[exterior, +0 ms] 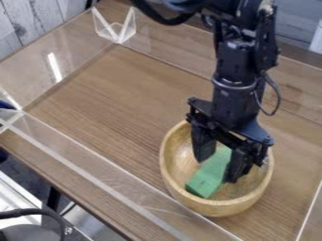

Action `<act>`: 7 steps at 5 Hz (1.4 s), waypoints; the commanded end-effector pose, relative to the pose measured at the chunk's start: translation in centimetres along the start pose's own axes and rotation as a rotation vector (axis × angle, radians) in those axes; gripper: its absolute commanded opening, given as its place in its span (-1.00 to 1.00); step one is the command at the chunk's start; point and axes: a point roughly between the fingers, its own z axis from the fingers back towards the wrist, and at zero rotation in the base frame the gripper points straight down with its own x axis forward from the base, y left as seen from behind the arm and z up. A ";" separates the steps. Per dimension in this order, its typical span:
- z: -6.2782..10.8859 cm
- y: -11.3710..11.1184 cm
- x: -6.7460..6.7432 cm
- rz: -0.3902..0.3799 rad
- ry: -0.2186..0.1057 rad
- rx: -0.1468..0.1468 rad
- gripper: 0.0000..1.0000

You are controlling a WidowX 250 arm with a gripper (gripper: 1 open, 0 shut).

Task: Put the green block in the brown bowl

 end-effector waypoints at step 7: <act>2.0 0.2 1.2 0.011 -0.067 0.008 1.00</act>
